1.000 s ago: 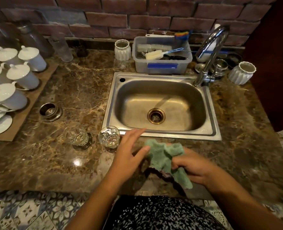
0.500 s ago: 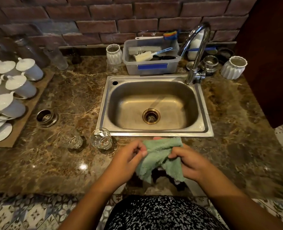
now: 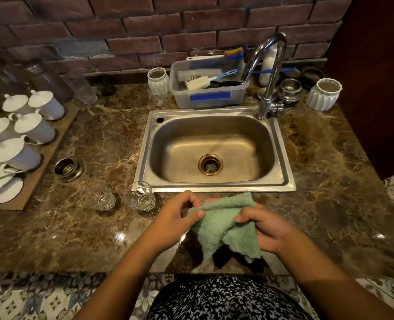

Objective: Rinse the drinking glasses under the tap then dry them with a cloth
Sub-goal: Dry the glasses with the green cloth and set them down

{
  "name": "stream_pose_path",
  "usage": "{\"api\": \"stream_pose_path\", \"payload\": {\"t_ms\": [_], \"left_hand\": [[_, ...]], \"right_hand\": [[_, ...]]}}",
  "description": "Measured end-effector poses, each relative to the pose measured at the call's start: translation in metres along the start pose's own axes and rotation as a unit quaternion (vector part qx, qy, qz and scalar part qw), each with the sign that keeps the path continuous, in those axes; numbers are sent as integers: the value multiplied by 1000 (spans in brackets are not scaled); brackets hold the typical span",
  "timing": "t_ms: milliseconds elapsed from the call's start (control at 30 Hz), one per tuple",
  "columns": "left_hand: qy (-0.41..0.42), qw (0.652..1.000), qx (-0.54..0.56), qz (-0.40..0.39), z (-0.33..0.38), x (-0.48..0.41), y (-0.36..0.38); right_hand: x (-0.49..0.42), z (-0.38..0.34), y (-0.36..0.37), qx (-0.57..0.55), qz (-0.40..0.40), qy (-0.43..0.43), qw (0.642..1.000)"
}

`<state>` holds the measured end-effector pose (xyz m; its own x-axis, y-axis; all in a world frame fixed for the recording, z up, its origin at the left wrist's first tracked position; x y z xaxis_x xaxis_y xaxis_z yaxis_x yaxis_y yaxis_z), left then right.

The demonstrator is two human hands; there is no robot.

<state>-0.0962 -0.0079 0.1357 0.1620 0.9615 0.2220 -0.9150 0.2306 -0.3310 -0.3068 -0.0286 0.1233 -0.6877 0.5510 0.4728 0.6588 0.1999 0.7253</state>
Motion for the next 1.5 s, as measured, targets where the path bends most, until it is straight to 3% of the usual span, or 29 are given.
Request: {"api": "stream_pose_path", "payload": {"t_ms": [67,133,200,267,333,467,567,700,767,833,933,1000,1100,1200,1300,1500], "left_hand": [[-8,999,-34,5,-2,-5,-2],[-10,998,-61,19,-3,-9,-4],[-30,998,-54,16,-9,-14,-2],[-71,997,-22,-4,-18,-18,5],[-80,995,-60,-23,-28,-21,11],[-87,988,-99,-86,-43,-24,14],[-93,987,-80,-100,-53,-37,16],[-97,983,-158,-12,-75,-60,44],[-66,957,-277,56,-80,-63,53],[-36,915,-391,93,-80,-58,58],[52,893,-445,43,-83,-49,76],[98,893,-439,-2,-96,-44,87],[57,878,-474,-21,-111,-35,85],[45,857,-513,-31,-120,-25,80],[26,849,-526,-39,-127,-32,77],[-1,857,-511,-67,-118,-50,72]], "right_hand": [[-1,-1,-2,20,20,16,999],[-3,-1,-11,78,97,6,992],[-5,-1,-22,192,161,-35,968],[-4,3,-33,287,188,-67,937],[-3,12,-45,340,200,-71,916],[-3,25,-65,343,195,-29,919],[-8,24,-80,307,261,-20,915],[-19,25,-108,412,386,-65,823],[-17,22,-110,424,449,-96,781],[-10,16,-96,500,479,-159,704],[-13,28,-80,665,372,-227,606],[-22,49,-76,745,310,-203,555],[-29,65,-83,819,268,-109,496],[-27,69,-104,859,230,-105,444],[-26,58,-109,876,193,-83,434],[-36,42,-111,879,197,-59,430]]}}
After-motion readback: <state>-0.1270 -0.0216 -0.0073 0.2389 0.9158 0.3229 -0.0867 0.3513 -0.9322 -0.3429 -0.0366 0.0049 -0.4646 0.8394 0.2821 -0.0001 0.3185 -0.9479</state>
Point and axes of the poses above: each hand's wrist, its own x-axis away from the middle knuckle, its own y-axis out of the palm, z = x × y, the point moved 2 cm from there along -x, towards the middle knuckle, and after that the axes turned 1 degree about z, right-handed, at the moved point
